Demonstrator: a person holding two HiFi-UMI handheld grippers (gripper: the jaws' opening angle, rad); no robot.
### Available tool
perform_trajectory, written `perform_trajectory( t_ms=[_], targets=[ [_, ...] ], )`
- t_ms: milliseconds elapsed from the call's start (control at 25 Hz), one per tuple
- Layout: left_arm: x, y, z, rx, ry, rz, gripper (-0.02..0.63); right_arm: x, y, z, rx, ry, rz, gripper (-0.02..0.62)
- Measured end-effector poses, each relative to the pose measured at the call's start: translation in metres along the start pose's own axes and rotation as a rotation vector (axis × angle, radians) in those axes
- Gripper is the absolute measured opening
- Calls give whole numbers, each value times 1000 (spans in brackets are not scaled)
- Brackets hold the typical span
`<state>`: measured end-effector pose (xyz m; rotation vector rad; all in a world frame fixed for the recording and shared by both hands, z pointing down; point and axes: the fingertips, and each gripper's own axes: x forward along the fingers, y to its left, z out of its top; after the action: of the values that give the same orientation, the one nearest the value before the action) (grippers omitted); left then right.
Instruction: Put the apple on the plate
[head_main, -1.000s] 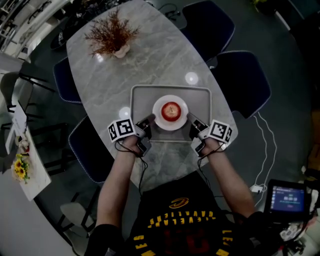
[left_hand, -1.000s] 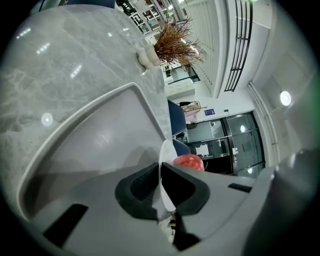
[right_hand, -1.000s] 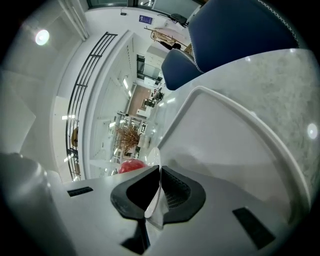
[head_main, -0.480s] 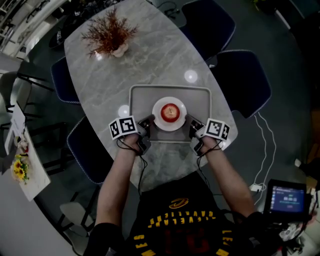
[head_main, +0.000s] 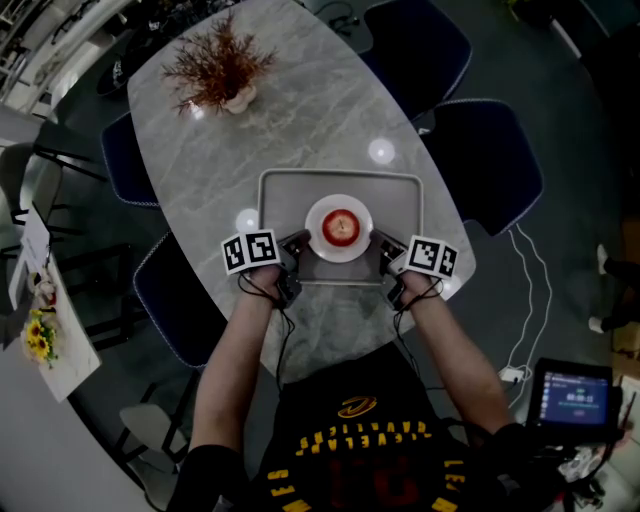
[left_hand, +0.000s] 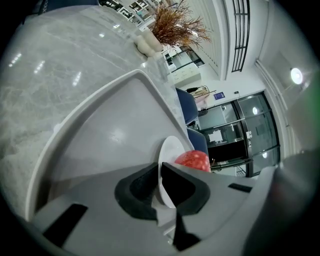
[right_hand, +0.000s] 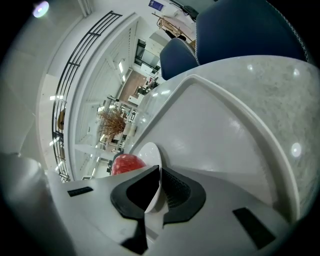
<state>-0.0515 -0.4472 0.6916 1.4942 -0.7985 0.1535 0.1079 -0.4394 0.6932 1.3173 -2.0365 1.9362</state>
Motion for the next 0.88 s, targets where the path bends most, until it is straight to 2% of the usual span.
perform_trajectory(
  t_ms=[400, 680, 880],
  targets=[
    [4, 1, 1, 62, -3, 59, 23, 3, -2, 0, -109, 20, -43, 26],
    [-2, -1, 10, 260, -16, 182, 41, -2, -1, 12, -266, -11, -121, 26],
    [-15, -15, 23, 339, -99, 197, 40, -18, 8, 27, -370, -65, -128, 26]
  ],
)
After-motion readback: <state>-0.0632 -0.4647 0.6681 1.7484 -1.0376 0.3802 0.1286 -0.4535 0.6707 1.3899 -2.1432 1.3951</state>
